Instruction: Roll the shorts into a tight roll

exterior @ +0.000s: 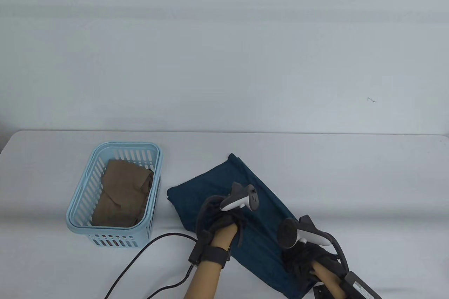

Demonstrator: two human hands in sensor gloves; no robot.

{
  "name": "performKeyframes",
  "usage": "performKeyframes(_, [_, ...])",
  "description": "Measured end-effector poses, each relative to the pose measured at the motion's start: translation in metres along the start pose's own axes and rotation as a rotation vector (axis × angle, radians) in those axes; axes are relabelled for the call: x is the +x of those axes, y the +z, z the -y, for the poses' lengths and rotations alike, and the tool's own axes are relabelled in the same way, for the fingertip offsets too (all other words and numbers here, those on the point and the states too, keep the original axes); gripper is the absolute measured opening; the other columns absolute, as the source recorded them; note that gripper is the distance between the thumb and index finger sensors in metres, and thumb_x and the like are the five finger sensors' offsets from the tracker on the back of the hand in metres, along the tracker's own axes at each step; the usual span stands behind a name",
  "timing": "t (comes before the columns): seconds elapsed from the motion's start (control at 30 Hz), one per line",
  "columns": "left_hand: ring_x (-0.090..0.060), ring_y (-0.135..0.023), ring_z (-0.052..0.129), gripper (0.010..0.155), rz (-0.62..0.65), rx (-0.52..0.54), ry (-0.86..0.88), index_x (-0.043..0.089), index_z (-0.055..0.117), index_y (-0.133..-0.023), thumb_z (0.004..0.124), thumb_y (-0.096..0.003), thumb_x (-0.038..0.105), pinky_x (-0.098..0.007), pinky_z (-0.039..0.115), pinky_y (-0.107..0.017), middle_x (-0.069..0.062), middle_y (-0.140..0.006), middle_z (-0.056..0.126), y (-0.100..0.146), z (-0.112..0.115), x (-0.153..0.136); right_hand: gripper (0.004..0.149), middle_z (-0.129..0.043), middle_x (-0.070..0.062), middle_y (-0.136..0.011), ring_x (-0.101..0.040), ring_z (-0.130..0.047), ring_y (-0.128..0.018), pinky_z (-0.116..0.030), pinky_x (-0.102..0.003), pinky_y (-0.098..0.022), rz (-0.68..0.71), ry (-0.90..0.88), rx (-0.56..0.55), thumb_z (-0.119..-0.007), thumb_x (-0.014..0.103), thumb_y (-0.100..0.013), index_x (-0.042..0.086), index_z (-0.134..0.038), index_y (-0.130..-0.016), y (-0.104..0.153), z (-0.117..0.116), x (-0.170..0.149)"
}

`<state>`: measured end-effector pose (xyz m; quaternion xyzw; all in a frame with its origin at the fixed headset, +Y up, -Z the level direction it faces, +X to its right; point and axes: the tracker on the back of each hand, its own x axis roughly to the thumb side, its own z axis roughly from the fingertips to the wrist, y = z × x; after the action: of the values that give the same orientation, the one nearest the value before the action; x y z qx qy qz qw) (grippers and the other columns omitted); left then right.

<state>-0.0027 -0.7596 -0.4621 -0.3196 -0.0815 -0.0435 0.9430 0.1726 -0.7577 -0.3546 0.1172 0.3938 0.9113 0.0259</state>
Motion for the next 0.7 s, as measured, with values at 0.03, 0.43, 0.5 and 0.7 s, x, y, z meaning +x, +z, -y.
performKeyframes(0.03, [-0.050, -0.103, 0.054, 0.056, -0.001, -0.003, 0.000, 0.007, 0.057, -0.097, 0.066, -0.0537, 0.042, -0.073, 0.037, -0.069, -0.020, -0.110, 0.047, -0.002, -0.001, 0.000, 0.051, -0.054, -0.023, -0.095, -0.041, -0.062, -0.079, -0.063, -0.047, -0.060, 0.004, -0.005, 0.000, -0.064, 0.031, -0.053, 0.011, -0.055, -0.100, 0.000, 0.000, 0.001])
performKeyframes(0.43, [-0.050, -0.105, 0.044, 0.057, -0.032, 0.018, -0.105, 0.007, 0.047, -0.096, 0.068, -0.0536, 0.039, -0.072, 0.035, -0.070, -0.020, -0.112, 0.035, -0.030, -0.012, 0.013, 0.052, -0.056, -0.025, -0.090, -0.038, -0.068, -0.071, -0.067, -0.042, -0.053, 0.086, -0.085, -0.033, -0.064, 0.031, -0.053, 0.009, -0.055, -0.099, -0.011, 0.000, 0.019])
performKeyframes(0.5, [-0.050, -0.106, 0.044, 0.056, -0.046, 0.024, -0.130, 0.008, 0.047, -0.095, 0.069, -0.0535, 0.038, -0.072, 0.035, -0.071, -0.020, -0.112, 0.035, -0.034, -0.015, 0.014, 0.052, -0.056, -0.026, -0.089, -0.037, -0.069, -0.070, -0.068, -0.041, -0.052, 0.100, -0.103, -0.039, -0.064, 0.031, -0.053, 0.009, -0.054, -0.099, -0.013, 0.000, 0.021])
performKeyframes(0.7, [-0.050, -0.106, 0.042, 0.057, -0.068, 0.027, -0.110, 0.008, 0.044, -0.096, 0.069, -0.0530, 0.036, -0.072, 0.034, -0.071, -0.021, -0.113, 0.032, -0.046, -0.023, 0.014, 0.052, -0.057, -0.026, -0.086, -0.036, -0.070, -0.066, -0.069, -0.038, -0.048, 0.140, -0.151, -0.068, -0.064, 0.031, -0.053, 0.007, -0.054, -0.099, -0.021, 0.002, 0.030])
